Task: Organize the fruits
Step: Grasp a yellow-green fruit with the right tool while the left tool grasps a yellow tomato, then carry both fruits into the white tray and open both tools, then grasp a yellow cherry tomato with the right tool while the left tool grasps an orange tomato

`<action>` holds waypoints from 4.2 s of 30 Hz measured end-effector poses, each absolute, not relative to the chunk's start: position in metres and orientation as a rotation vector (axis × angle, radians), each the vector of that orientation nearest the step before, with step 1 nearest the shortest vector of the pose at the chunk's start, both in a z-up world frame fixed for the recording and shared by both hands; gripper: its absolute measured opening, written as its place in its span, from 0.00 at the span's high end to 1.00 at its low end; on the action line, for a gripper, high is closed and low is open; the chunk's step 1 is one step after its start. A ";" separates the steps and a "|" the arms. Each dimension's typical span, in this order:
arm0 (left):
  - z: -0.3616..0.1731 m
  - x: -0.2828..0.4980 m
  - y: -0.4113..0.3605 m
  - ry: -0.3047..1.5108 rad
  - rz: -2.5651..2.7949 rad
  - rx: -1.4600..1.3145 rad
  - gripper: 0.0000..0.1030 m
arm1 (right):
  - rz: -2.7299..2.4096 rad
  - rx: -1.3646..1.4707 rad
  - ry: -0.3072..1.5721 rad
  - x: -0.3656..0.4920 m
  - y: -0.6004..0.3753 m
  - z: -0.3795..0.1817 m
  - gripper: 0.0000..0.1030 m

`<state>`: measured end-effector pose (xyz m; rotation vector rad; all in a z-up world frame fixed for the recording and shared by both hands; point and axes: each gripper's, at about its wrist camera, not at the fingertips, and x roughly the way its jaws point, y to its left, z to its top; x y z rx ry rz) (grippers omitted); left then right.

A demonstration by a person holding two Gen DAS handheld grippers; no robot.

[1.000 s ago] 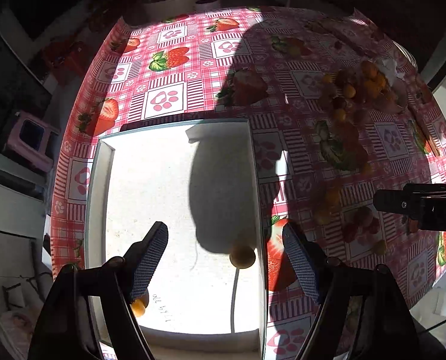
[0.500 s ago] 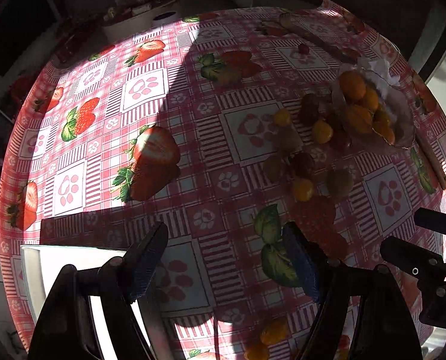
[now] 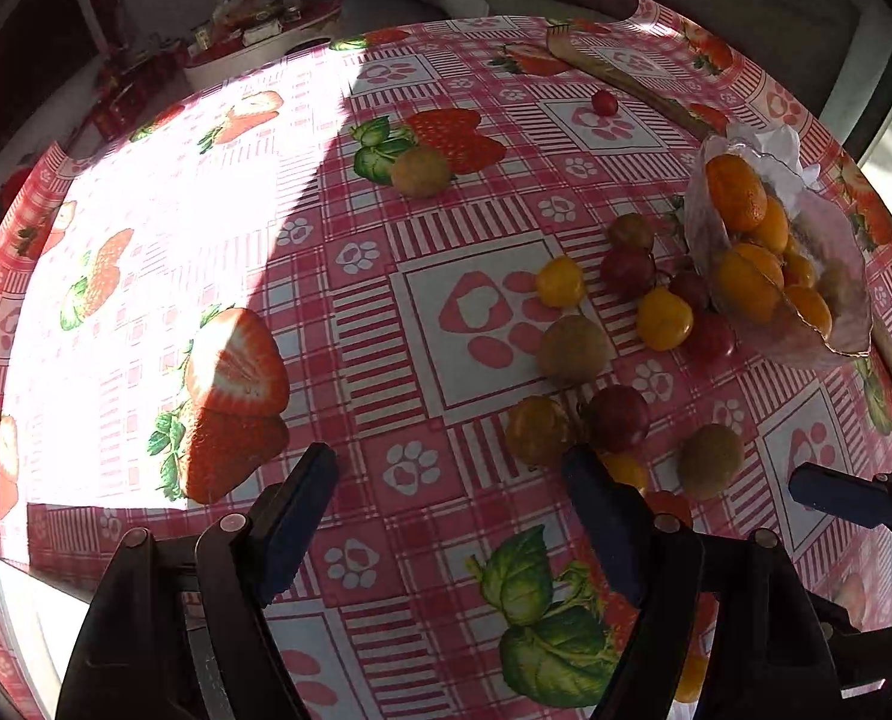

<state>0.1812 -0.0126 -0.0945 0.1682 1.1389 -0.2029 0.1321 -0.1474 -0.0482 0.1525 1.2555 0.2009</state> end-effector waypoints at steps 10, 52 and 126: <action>-0.090 0.191 -0.016 1.103 -0.233 0.139 0.65 | 0.215 0.160 1.202 0.146 -0.149 -0.049 0.39; -0.052 0.013 0.197 1.161 0.228 -0.183 0.78 | 0.620 0.103 1.322 0.095 0.025 0.007 0.70; -0.081 0.035 0.035 1.273 -0.163 -0.015 0.32 | 0.282 -0.054 1.397 0.001 -0.062 -0.049 0.36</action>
